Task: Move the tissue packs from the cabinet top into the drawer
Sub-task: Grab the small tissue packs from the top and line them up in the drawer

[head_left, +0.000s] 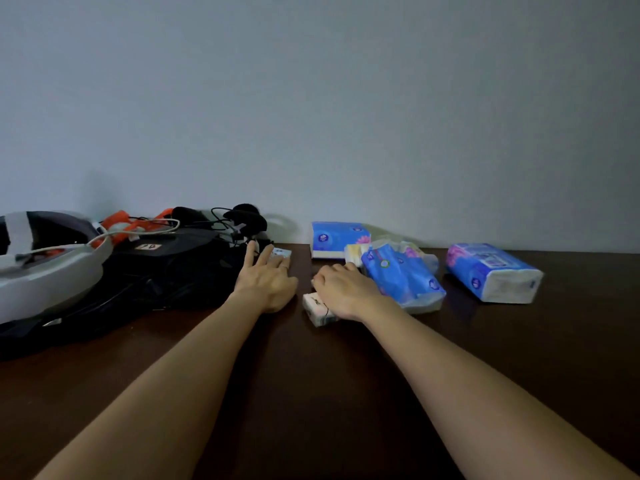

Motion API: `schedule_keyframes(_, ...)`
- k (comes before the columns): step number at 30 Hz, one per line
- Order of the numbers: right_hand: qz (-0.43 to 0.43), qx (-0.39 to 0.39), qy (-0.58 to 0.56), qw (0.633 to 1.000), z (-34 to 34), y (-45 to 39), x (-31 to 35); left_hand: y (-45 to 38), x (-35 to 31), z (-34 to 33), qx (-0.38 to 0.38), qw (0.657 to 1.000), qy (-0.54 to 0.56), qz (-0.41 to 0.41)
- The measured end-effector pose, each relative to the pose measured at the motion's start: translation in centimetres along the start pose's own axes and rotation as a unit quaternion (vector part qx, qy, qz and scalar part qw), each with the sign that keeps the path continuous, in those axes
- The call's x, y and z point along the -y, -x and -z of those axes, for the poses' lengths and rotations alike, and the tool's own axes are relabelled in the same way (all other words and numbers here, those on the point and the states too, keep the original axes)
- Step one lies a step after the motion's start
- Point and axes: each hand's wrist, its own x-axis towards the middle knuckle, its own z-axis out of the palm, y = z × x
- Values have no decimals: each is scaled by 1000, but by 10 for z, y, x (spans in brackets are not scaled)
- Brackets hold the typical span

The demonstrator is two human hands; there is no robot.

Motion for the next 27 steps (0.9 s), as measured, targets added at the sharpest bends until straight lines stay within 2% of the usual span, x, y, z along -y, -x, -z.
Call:
schedule_keyframes(5,16,-10,32,999,7,35,10,42,2,9,16,997,32,-66)
schedule_keyframes(9,20,19,86,996,14,69,12,76,-9,23,56,989,135,-35)
schedule_keyframes(11,21,22,60,998,14,85,8,93,-12,24,41,985,160,-42)
schedule_keyframes(13,-4,7,-17,1000,13,103,5,108,-13,21,1,984,171,-59)
schedule_keyframes(15,-8,-11,-19,1000,13,118,2,113,-15,20,-31,981,181,-58)
schedule_keyframes(17,-7,-25,5,1000,12,124,-4,103,-21,23,-36,977,206,-37)
schedule_keyframes(20,-29,-12,-30,999,11,122,-26,68,-39,24,-13,975,219,-23)
schedule_keyframes(23,-56,-3,-79,995,10,119,-61,33,-61,14,16,982,190,-6)
schedule_keyframes(27,-62,-42,-84,994,5,121,-78,18,-76,4,16,991,128,-16)
